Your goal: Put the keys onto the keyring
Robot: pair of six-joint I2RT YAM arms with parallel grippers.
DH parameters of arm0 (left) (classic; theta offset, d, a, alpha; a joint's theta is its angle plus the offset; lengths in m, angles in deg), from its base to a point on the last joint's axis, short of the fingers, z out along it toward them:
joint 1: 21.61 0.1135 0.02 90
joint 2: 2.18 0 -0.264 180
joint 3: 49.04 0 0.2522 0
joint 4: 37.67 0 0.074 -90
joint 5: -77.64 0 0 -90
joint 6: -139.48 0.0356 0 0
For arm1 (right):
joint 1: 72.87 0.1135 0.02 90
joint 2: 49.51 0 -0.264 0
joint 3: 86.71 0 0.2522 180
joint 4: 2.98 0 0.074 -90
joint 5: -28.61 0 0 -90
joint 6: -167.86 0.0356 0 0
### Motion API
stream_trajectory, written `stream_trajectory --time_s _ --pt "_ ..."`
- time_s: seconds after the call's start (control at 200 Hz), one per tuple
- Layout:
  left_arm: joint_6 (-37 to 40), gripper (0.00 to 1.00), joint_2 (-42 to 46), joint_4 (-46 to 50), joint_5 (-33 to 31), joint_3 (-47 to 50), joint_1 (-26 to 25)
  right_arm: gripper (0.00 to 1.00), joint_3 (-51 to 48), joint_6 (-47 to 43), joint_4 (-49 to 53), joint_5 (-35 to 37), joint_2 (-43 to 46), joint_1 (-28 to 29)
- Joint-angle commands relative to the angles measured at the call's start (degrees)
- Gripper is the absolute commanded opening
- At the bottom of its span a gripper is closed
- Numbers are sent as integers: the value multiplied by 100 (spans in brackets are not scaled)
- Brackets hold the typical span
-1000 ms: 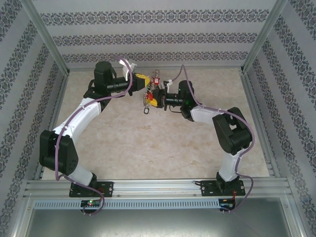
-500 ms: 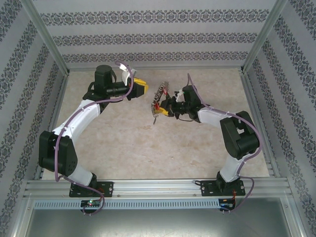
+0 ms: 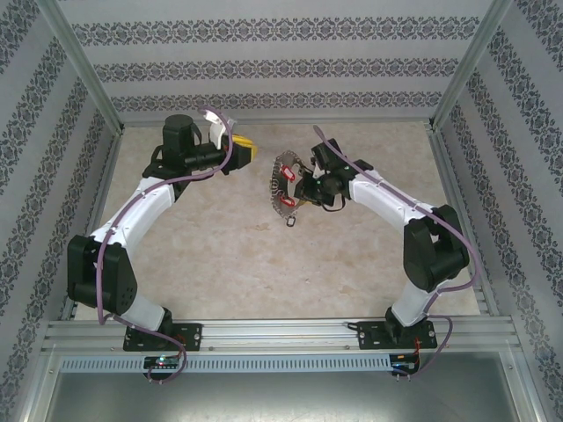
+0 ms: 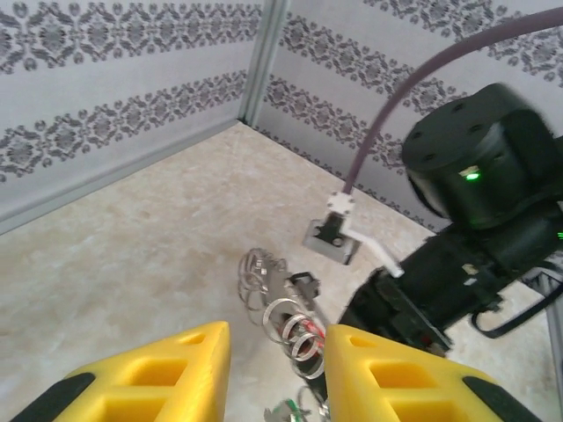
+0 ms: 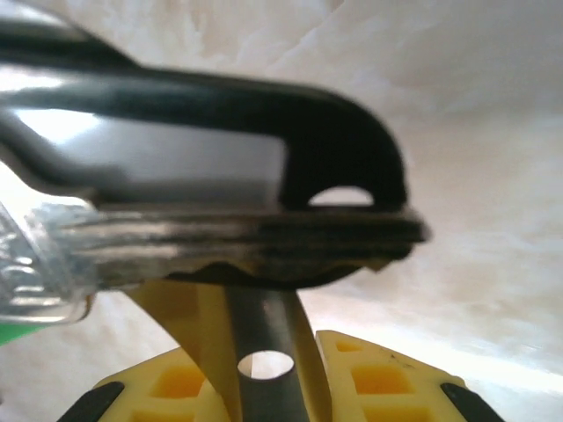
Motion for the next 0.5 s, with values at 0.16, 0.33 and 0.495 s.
stream_trajectory --time_s 0.16,0.33,0.495 --pt "-266 34 159 143 -468 -111 112 17 1719 -2083 2806 3000 -285 300" --pt "-389 34 262 28 -745 60 120 18 2120 -2796 3226 4512 -262 513" --pt "-556 34 308 -66 -1013 267 141 19 2112 -3953 3016 5762 -124 729"
